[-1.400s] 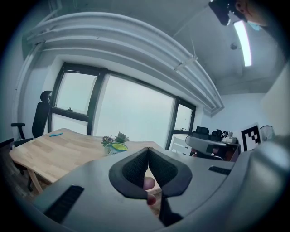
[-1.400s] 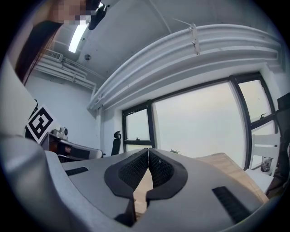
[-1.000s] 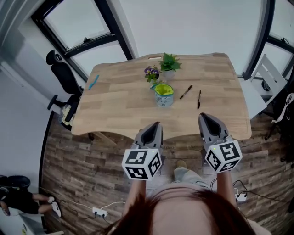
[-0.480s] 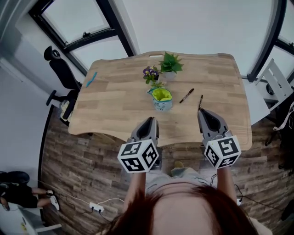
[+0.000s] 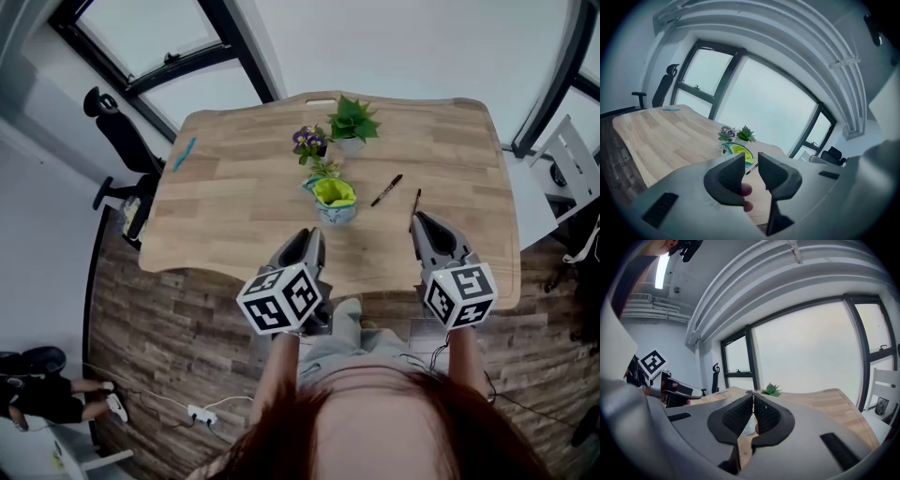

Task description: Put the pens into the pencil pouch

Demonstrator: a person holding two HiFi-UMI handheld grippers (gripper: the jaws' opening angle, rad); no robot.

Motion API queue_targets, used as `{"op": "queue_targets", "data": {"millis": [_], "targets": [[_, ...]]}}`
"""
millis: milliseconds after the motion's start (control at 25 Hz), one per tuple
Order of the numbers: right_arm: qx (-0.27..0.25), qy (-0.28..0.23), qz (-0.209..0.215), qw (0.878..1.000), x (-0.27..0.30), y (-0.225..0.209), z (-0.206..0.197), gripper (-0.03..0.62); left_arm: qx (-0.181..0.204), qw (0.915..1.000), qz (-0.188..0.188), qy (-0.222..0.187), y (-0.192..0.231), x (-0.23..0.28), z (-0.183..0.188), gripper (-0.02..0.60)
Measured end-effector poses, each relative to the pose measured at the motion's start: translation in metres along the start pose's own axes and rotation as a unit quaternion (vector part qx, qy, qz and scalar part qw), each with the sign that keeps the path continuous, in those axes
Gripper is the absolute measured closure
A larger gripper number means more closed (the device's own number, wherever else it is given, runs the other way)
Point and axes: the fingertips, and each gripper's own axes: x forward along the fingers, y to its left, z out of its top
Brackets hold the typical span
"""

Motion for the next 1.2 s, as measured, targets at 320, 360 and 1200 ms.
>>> {"op": "queue_targets", "data": {"millis": [320,360,1200], "targets": [[0.004,0.023,-0.042,0.999,0.031,-0.021,-0.012,0.592,-0.036,0.9984,-0.013,0.042,0.028,0.051,0.006,0.504],[0.005,0.027,-0.048,0.998,0.035,-0.025,-0.014,0.592,-0.036,0.9981,-0.013,0.048,0.031,0.057,0.006,0.501],[0.084,0.174,-0.148,0.97,0.106,-0.124,-0.108,0.52,-0.061,0.9833,-0.037,0.167,0.068,0.141,-0.022,0.472]]}}
